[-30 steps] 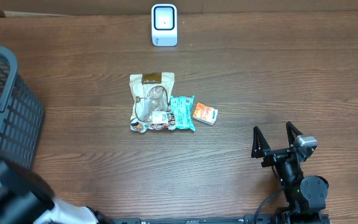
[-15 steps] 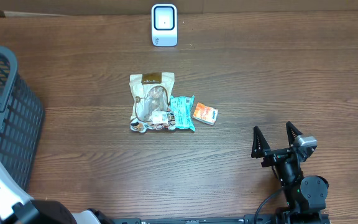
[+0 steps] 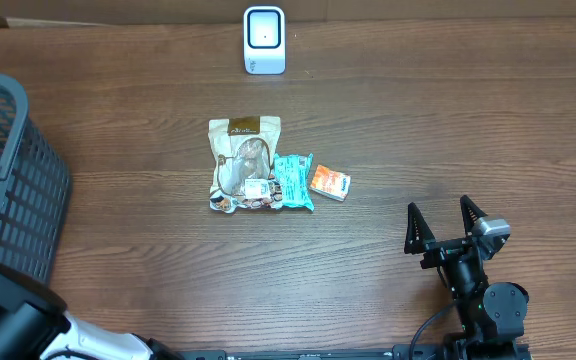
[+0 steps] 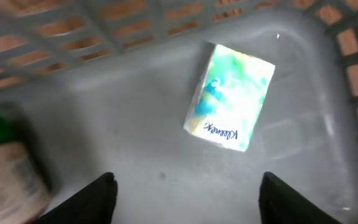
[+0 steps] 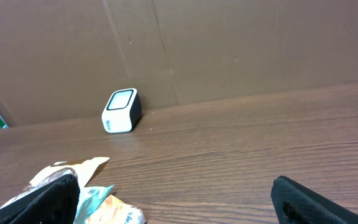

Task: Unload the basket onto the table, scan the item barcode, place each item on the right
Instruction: 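Reach into the basket and grasp the green tissue pack with the left gripper, then carry the green tissue pack to the pile and release it, then reach the left gripper into the basket and grasp the green-lidded jar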

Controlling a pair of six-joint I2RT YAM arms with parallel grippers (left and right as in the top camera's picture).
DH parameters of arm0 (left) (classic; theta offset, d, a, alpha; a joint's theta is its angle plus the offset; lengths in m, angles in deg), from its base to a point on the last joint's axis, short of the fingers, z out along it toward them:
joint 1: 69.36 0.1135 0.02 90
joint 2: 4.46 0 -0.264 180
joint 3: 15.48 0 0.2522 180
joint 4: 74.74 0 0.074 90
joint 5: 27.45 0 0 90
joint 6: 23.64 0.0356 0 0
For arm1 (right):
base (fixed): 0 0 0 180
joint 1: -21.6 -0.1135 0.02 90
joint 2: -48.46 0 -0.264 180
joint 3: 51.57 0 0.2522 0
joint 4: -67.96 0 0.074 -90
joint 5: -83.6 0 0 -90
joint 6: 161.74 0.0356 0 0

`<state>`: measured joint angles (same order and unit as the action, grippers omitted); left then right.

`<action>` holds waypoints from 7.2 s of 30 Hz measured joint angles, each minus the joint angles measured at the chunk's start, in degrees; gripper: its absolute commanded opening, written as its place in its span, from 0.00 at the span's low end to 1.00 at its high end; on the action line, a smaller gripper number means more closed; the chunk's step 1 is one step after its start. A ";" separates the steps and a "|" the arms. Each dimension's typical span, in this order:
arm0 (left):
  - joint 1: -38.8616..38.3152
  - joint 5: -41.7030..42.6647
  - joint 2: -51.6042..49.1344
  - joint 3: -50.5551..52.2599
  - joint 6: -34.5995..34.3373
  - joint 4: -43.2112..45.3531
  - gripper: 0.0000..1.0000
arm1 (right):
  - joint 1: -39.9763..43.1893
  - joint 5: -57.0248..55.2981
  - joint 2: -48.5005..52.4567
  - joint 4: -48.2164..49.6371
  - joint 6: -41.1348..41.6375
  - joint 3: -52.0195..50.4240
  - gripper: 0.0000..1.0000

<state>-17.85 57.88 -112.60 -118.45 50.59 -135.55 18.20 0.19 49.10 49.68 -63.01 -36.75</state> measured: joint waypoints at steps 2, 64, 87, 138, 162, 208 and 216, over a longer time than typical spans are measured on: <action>-0.02 0.22 -1.77 0.00 1.79 1.33 0.61 | 0.00 0.00 0.00 0.00 0.02 0.00 1.00; -0.13 16.72 8.61 0.48 2.38 3.26 0.04 | 0.00 0.00 0.00 0.00 0.02 0.00 1.00; -33.90 24.90 36.09 1.66 3.21 -8.44 0.04 | 0.00 0.00 0.00 -0.02 0.02 0.00 1.00; -62.40 18.05 0.57 21.31 2.21 5.18 0.30 | 0.00 0.00 0.00 0.00 0.00 0.00 1.00; -47.80 10.10 30.99 -8.07 0.39 -20.63 1.00 | 0.00 0.00 0.00 -0.02 0.02 0.00 1.00; 12.04 -15.58 5.46 1.20 -14.80 -17.51 1.00 | 0.00 0.00 -0.02 -0.04 0.07 0.00 1.00; 13.00 -15.04 5.25 6.08 -8.66 -6.56 0.96 | 0.00 0.00 -0.02 -0.02 0.02 0.00 1.00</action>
<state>-4.85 42.85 -107.35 -112.37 41.94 -142.10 18.20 0.19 49.08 49.66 -62.98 -36.75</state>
